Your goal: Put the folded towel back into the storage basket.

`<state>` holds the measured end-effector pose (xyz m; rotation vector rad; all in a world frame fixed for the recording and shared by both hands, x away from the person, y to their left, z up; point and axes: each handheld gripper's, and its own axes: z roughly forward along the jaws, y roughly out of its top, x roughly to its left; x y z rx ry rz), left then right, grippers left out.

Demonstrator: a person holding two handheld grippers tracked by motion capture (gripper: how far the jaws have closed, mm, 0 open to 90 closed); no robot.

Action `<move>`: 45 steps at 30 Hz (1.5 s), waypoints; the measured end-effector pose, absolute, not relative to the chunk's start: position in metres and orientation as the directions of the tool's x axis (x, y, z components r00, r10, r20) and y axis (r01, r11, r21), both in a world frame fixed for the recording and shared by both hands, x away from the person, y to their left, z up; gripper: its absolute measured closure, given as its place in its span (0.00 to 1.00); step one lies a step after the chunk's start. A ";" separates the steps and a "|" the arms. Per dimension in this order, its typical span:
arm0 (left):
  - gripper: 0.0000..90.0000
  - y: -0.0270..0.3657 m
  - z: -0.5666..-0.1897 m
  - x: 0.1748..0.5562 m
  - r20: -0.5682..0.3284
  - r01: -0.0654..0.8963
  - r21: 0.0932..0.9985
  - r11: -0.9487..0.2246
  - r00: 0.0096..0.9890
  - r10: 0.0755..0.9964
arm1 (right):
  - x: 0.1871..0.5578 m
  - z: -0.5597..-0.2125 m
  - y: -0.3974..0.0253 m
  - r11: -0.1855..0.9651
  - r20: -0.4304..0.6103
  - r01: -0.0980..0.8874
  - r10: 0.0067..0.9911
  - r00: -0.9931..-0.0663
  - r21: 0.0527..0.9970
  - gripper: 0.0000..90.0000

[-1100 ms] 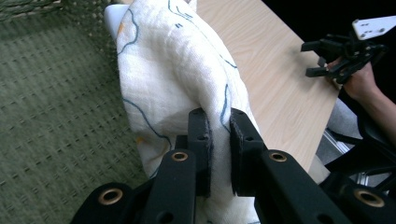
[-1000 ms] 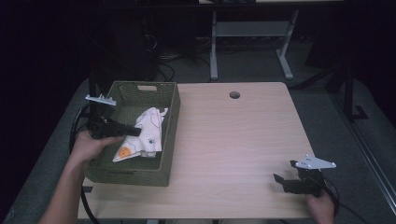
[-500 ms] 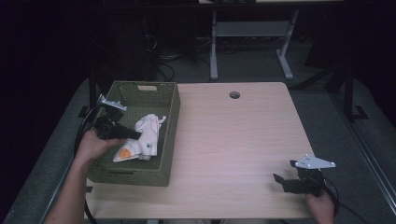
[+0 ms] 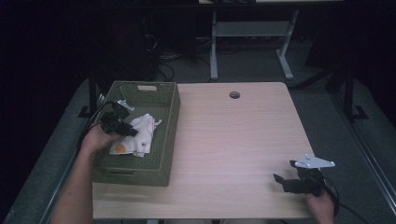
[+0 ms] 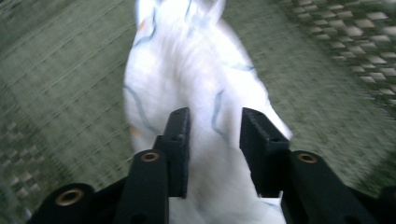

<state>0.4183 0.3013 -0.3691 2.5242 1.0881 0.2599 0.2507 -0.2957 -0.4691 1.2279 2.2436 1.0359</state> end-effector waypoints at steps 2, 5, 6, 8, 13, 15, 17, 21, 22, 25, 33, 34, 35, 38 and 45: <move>0.69 0.303 -0.369 0.418 0.024 0.666 0.418 -0.618 0.672 0.740 | 0.250 -0.469 -0.296 0.347 0.019 0.557 0.837 -0.547 0.755 0.15; 0.66 0.300 -0.366 0.414 0.043 0.660 0.415 -0.626 0.674 0.738 | 0.250 -0.470 -0.295 0.347 0.022 0.557 0.835 -0.550 0.754 0.15; 0.68 0.298 -0.365 0.413 0.039 0.655 0.417 -0.630 0.680 0.732 | 0.250 -0.470 -0.295 0.350 0.021 0.557 0.834 -0.552 0.753 0.15; 0.68 0.291 -0.367 0.411 0.029 0.649 0.403 -0.645 0.696 0.718 | 0.249 -0.470 -0.293 0.351 0.022 0.558 0.833 -0.553 0.752 0.15; 0.70 0.273 -0.381 0.411 0.015 0.657 0.311 -0.687 0.720 0.694 | 0.247 -0.468 -0.291 0.357 0.014 0.548 0.829 -0.560 0.756 0.15; 0.70 0.271 -0.384 0.412 0.016 0.660 0.293 -0.692 0.720 0.693 | 0.247 -0.468 -0.291 0.357 0.015 0.548 0.828 -0.560 0.757 0.15; 0.68 0.266 -0.390 0.413 -0.002 0.665 0.261 -0.699 0.725 0.689 | 0.247 -0.468 -0.291 0.357 0.015 0.548 0.828 -0.561 0.756 0.15; 0.65 0.256 -0.404 0.418 -0.023 0.677 0.201 -0.708 0.726 0.688 | 0.247 -0.469 -0.291 0.361 0.014 0.548 0.826 -0.564 0.755 0.15; 0.64 0.255 -0.406 0.419 -0.033 0.681 0.203 -0.704 0.723 0.690 | 0.247 -0.469 -0.292 0.361 0.015 0.548 0.825 -0.564 0.754 0.15; 0.61 0.253 -0.412 0.421 -0.040 0.694 0.188 -0.695 0.713 0.700 | 0.247 -0.469 -0.292 0.360 0.016 0.549 0.826 -0.564 0.754 0.15; 0.70 0.246 -0.424 0.421 0.009 0.686 0.139 -0.714 0.720 0.694 | 0.248 -0.469 -0.292 0.361 0.015 0.548 0.825 -0.565 0.754 0.15; 0.75 0.245 -0.424 0.421 0.015 0.683 0.137 -0.718 0.723 0.691 | 0.248 -0.468 -0.292 0.360 0.016 0.548 0.825 -0.565 0.755 0.15; 0.79 0.244 -0.423 0.421 0.018 0.678 0.138 -0.722 0.727 0.686 | 0.248 -0.468 -0.292 0.359 0.017 0.548 0.826 -0.564 0.756 0.15; 0.93 0.243 -0.423 0.420 0.020 0.675 0.139 -0.724 0.729 0.684 | 0.247 -0.468 -0.292 0.358 0.015 0.545 0.825 -0.564 0.758 0.15; 0.98 0.243 -0.417 0.418 0.023 0.662 0.158 -0.732 0.739 0.673 | 0.247 -0.468 -0.293 0.358 0.015 0.543 0.825 -0.565 0.760 0.15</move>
